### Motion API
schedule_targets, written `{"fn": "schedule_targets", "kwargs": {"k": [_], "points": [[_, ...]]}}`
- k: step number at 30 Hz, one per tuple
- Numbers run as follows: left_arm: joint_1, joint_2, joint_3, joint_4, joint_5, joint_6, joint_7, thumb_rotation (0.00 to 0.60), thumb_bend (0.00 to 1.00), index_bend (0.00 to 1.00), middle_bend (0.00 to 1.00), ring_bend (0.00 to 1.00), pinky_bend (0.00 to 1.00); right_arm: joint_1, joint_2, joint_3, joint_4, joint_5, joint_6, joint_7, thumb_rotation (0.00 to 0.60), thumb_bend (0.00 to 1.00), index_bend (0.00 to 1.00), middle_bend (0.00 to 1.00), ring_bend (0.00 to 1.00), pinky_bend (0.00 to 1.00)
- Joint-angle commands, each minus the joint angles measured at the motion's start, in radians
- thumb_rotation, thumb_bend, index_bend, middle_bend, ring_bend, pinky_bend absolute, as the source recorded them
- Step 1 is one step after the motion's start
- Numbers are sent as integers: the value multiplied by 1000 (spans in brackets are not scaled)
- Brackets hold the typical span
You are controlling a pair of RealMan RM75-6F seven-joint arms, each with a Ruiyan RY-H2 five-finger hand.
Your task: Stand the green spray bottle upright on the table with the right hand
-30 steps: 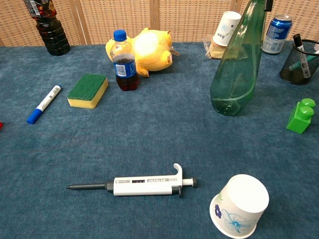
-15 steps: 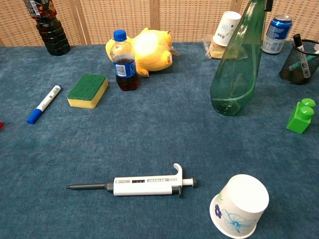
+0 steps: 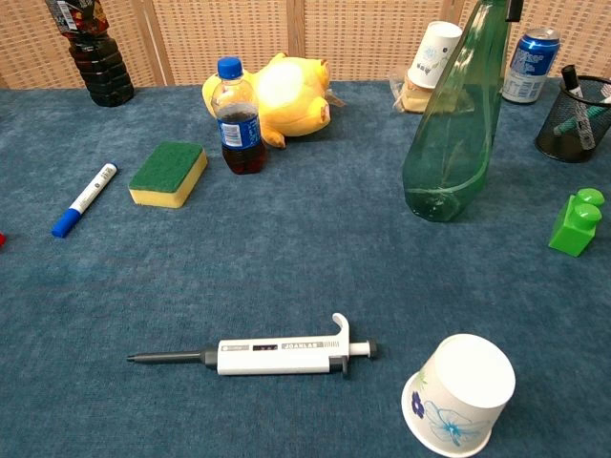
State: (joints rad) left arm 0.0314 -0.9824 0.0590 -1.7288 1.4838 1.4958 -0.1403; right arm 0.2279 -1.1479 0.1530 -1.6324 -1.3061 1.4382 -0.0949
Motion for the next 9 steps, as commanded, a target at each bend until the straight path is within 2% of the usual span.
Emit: {"fn": "schedule_targets", "kwargs": {"k": [1,9], "points": [[-6,-2,-4,-2,5,-6,2,600,329,270,318,230,196,-3,0,1,-5,1,-2,2,600,453,564,564,470,533],[-22,-11,-11,-6,5,-33,18,600,328,270,318,230,195,-9,-3,5,-10,-3,-3,-6,600,452,566,564,468,533]]}}
